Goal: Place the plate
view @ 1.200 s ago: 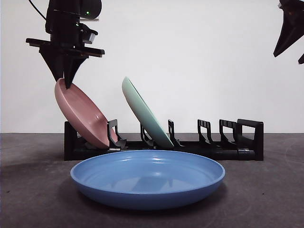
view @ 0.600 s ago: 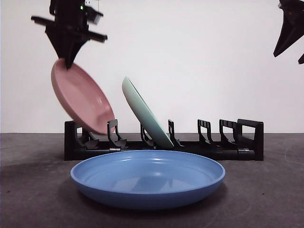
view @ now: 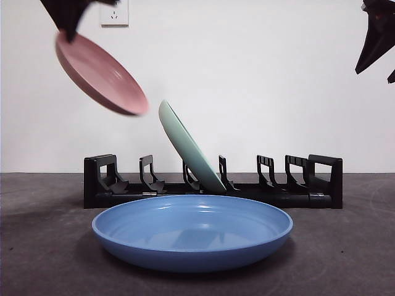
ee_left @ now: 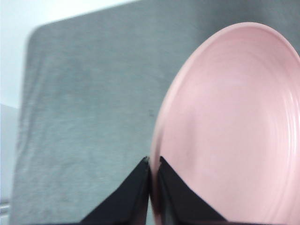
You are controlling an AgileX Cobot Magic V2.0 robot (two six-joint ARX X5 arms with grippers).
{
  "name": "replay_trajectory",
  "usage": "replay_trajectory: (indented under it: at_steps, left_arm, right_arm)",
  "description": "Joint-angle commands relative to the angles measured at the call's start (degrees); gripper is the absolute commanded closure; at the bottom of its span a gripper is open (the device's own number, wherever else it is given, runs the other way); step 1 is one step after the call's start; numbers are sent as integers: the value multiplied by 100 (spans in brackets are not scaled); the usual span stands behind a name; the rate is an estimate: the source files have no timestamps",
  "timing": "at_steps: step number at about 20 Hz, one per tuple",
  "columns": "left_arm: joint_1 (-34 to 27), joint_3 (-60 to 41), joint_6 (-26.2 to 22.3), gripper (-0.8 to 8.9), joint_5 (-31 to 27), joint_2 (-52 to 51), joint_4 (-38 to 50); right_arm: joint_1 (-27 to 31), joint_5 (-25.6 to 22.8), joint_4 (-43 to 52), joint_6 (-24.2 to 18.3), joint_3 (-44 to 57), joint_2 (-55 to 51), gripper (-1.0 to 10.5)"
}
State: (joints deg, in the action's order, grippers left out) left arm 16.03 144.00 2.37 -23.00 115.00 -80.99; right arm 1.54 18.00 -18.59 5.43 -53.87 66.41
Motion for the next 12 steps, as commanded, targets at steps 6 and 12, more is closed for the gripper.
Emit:
replay_trajectory:
  at_steps: [6, 12]
  left_arm:
    - [-581, 114, 376, 797, 332, -940, -181]
    - [-717, -553, 380, 797, 1591, -1631, -181]
  right_arm:
    - [-7, 0, 11, 52, -98, 66, 643]
    - [-7, 0, 9, 52, -98, 66, 643]
